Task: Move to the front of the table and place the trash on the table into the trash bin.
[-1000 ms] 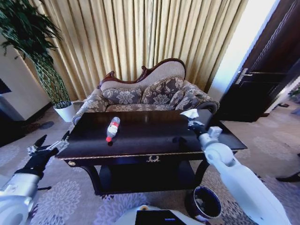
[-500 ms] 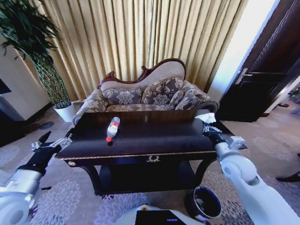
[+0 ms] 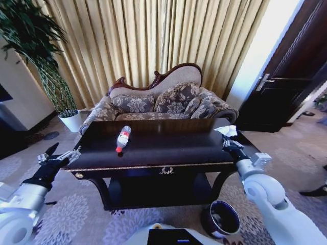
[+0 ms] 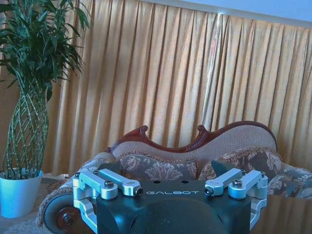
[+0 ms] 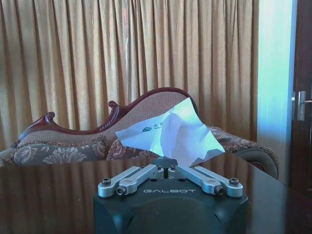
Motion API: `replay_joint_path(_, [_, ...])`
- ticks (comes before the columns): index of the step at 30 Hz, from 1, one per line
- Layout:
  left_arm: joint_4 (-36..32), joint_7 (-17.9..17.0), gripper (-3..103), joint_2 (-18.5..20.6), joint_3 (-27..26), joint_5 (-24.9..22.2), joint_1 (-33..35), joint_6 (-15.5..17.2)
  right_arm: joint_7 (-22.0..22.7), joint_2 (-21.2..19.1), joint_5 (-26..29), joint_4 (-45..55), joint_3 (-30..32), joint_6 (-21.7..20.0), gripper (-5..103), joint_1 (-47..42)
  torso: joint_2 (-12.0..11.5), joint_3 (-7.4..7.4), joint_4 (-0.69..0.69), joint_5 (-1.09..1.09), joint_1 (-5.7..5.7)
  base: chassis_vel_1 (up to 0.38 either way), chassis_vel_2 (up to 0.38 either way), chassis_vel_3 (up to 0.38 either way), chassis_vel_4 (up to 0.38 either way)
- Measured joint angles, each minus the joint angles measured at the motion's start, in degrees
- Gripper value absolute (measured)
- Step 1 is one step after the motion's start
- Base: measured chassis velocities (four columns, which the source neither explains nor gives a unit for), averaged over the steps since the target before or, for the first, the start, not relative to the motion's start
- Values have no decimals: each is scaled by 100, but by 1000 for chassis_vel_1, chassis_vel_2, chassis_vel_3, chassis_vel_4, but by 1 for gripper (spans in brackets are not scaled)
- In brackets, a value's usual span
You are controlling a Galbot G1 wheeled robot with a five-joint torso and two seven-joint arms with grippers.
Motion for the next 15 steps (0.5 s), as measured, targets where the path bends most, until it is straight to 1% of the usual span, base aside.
replay_joint_path(10, [0,12,100,-33,-19,9,15,-5,-4,26,-9,8,-26,26,0,-8,1,-1,0,0,-1,166,-168,-162,155])
replay_joint_path(15, [0,14,100,-62,-14,14,17,-8,-67,85,-157,-66,-105,116,0,-73,1,-1,0,-1,-2,127,-116,-129,127])
